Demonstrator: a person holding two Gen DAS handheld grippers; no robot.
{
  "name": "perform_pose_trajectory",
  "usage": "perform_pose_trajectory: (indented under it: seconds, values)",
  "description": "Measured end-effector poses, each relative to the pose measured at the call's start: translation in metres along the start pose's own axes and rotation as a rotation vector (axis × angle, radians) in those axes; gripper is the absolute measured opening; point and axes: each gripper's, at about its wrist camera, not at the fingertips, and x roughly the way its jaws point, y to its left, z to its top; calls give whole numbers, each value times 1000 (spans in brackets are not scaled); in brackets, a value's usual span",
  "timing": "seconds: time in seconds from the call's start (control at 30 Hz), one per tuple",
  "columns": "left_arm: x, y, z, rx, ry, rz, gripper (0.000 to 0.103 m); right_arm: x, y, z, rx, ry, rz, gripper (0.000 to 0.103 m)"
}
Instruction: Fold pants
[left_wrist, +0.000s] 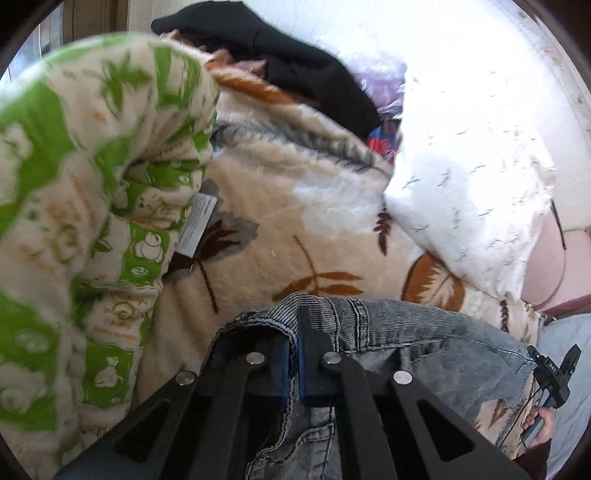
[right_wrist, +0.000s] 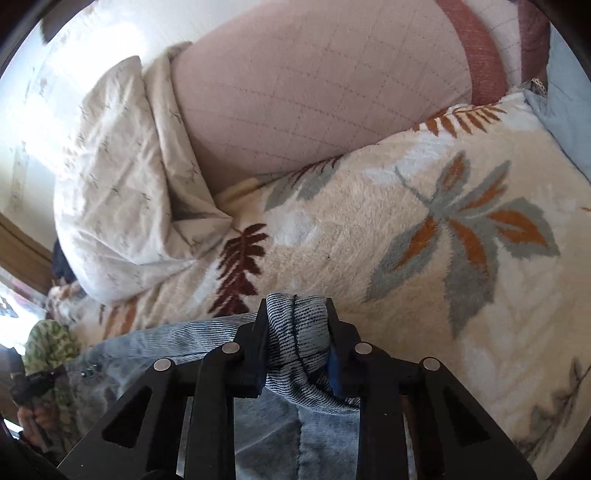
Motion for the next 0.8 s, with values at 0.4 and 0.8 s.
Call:
perform_pose_trajectory:
  seconds: [0.4,0.8]
  values:
    - [-101,19,-38,29,-102,-176,4,-112,15,-42,60,-181,169,23]
    - [-183,72,-157,94,-70,-227,5,-235,-23,-170,103,-227,194,23]
